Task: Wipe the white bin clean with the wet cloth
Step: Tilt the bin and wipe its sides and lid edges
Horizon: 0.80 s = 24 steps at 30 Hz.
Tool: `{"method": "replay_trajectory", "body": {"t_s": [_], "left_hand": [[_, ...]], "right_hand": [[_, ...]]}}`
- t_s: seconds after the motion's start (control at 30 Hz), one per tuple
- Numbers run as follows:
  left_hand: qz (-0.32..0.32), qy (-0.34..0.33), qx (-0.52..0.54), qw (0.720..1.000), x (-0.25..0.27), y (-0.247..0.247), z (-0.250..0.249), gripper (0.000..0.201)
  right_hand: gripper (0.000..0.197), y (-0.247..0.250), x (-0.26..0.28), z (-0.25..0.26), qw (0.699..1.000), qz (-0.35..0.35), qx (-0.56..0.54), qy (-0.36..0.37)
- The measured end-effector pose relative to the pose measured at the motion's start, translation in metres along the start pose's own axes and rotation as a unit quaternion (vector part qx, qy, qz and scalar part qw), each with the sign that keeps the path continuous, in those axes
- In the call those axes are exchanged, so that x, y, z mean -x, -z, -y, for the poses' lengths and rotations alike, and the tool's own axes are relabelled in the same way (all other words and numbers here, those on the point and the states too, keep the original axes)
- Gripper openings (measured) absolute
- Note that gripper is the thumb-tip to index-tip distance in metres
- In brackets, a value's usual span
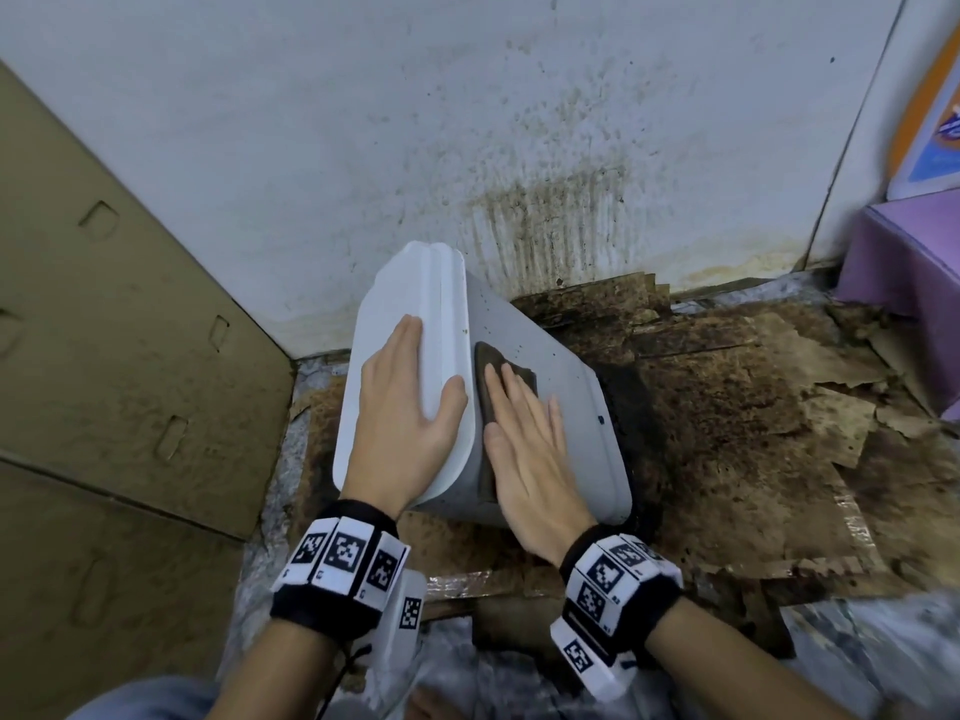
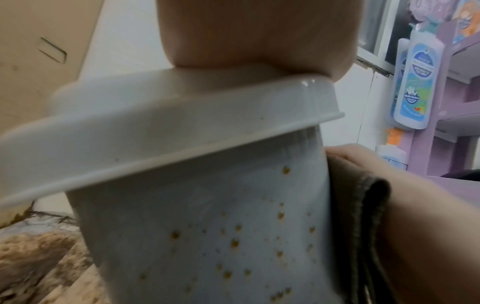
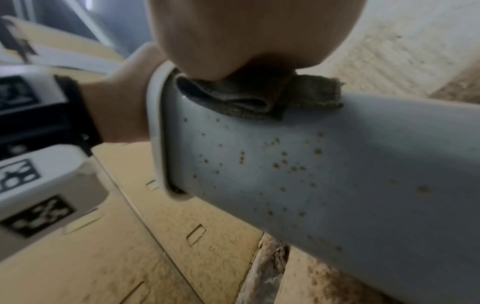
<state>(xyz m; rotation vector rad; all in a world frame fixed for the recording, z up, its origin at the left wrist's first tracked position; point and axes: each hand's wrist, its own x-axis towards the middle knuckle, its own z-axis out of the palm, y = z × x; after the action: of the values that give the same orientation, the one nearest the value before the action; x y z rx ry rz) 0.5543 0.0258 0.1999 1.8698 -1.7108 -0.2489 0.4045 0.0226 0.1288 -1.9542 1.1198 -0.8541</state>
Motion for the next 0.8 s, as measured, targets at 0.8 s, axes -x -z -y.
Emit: {"method": "replay_trajectory", "body": {"t_s": [0.8], "left_hand": [[0.023,-0.015,0.01,1.0,0.0,0.005,0.008,0.076]], "right_hand": [[0.061,0.024,-0.143,-0.038,0.981,0.192,0.009,0.0]]}}
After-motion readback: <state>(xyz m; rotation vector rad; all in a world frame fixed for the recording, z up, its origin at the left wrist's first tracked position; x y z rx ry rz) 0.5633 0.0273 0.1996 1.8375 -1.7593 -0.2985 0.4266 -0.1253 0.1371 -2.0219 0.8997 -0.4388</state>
